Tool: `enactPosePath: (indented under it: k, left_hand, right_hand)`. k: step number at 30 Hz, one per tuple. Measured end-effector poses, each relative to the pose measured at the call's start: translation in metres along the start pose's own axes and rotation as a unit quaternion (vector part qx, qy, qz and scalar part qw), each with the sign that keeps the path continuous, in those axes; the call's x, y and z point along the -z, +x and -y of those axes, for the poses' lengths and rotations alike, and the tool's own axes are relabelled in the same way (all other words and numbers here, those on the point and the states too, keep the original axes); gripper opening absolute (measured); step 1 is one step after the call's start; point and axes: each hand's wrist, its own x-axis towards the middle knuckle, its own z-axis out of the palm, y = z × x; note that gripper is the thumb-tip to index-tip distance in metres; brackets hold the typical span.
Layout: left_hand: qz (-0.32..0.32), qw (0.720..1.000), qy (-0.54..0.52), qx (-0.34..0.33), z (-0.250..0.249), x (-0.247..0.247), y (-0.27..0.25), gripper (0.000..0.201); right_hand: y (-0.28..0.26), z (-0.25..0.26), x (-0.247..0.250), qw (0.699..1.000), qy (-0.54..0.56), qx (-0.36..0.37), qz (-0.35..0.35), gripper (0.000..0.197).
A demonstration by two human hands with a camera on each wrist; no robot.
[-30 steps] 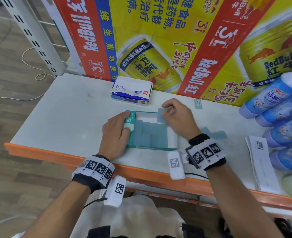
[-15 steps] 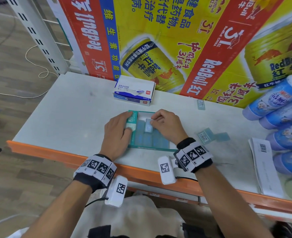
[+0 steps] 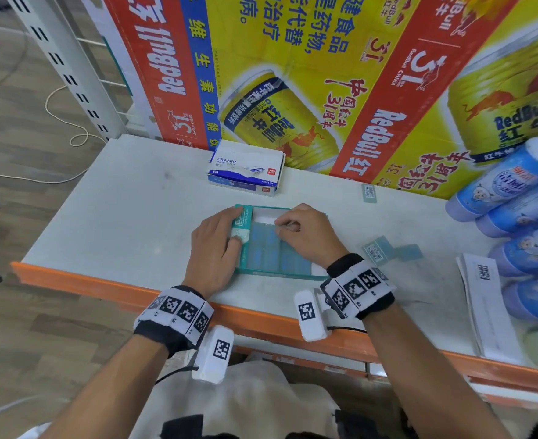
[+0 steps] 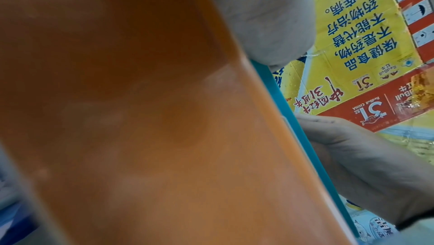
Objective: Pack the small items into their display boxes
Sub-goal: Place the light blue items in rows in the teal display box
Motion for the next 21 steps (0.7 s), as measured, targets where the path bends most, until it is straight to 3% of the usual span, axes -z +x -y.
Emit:
enactPosePath:
  k: [2, 6, 11, 13, 17, 19, 21]
  left_hand:
    - [0.002, 1.000, 0.000, 0.000, 0.000, 0.000, 0.000, 0.051]
    - [0.001, 1.000, -0.006, 0.002, 0.000, 0.000, 0.000, 0.051]
    - [0.000, 1.000, -0.006, 0.004, -0.001, 0.001, 0.000, 0.051]
    - [0.000, 1.000, -0.008, 0.004, -0.002, 0.001, 0.001, 0.050]
    - [-0.003, 1.000, -0.014, 0.005, -0.003, 0.001, 0.001, 0.051]
    - [-0.003, 1.000, -0.016, 0.006, -0.003, 0.001, 0.001, 0.051]
    - [-0.003, 1.000, -0.013, 0.006, -0.003, 0.001, 0.001, 0.051]
  right_hand:
    - [-0.001, 0.001, 0.008, 1.000, -0.004, 0.013, -0.005, 0.024]
    - [0.002, -0.006, 0.038, 0.997, 0.035, 0.028, -0.061, 0.015]
    - [0.013, -0.043, 0.079, 0.987, -0.074, -0.041, -0.134, 0.022]
    - [0.018, -0.059, 0.090, 0.978, -0.157, -0.095, -0.098, 0.038]
    - [0.022, -0.074, 0.099, 0.942, -0.272, -0.184, 0.063, 0.060]
    - [0.019, -0.077, 0.097, 0.945, -0.275, -0.165, 0.058, 0.054]
    - [0.014, -0.077, 0.093, 0.962, -0.238, -0.134, 0.009, 0.044]
